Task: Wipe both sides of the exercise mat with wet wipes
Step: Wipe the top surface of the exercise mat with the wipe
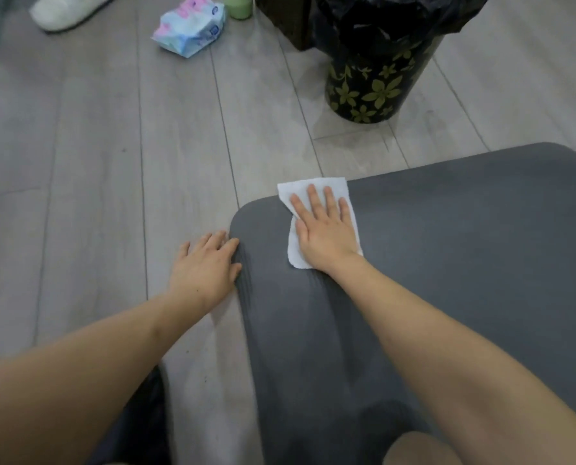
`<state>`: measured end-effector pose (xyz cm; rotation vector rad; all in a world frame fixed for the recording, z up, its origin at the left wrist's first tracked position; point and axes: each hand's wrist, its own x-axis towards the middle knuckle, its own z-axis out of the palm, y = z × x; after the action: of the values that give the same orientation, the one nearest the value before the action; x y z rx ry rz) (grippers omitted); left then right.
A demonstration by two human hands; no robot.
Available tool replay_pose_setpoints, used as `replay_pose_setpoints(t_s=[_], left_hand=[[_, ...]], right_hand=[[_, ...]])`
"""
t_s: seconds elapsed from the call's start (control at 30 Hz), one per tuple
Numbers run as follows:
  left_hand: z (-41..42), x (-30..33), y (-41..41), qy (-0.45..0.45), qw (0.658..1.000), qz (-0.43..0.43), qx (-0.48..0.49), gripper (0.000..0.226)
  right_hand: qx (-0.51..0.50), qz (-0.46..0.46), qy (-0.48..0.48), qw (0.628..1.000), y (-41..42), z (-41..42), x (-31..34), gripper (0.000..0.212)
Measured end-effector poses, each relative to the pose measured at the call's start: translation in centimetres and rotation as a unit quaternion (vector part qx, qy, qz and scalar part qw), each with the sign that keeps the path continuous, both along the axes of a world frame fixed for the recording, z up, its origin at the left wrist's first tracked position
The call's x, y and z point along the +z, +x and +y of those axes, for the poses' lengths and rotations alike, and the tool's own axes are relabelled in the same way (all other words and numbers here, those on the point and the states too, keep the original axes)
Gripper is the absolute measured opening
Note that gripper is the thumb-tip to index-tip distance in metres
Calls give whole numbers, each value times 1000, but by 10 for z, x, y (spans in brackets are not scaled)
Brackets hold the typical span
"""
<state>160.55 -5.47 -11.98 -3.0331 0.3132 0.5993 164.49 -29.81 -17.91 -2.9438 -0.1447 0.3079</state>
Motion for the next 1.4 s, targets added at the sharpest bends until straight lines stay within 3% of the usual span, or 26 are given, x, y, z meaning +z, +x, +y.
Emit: replay_pose_setpoints(t_s=[0.13,0.4,0.5,0.6,0.7,0.9,1.1,1.17,1.27,1.33,1.4], left_hand=[[26,10,-14,1,999,-2,42,50],[24,18,-29,-20,998,-2,60,50],[23,17,-33,-30,998,5,56,50],[30,19,-41,-22,999,3,46,49],[45,21,-51,-12,999,-1,34,50],[61,15,-64,7,1000,1,15,49],[20,3,-57,-16,1000,-4,5,46],[-2,-1,-54,-22,1000,0,-10,49],[-38,-2,-51,-20,999,4,-35,51],[-59,-1,-50,-25,998,9,-50,52],[-74,-2,-47,-22,997,10,-67,52]], right_hand=[[173,-4,11,985,-31,48,-3,57],[423,-31,31,905,-150,10,-6,52],[408,-41,6,912,-104,13,-11,53],[264,-28,10,964,-27,43,-4,57],[190,-5,-10,982,19,68,3,60],[292,-38,11,956,-54,55,-4,55],[391,-20,13,920,-151,-18,-2,53],[331,-27,-10,943,-140,-56,-3,53],[108,-41,-43,992,-115,-135,-1,54],[-57,-18,-49,997,-110,-186,2,54],[-144,6,-47,988,-111,-205,5,55]])
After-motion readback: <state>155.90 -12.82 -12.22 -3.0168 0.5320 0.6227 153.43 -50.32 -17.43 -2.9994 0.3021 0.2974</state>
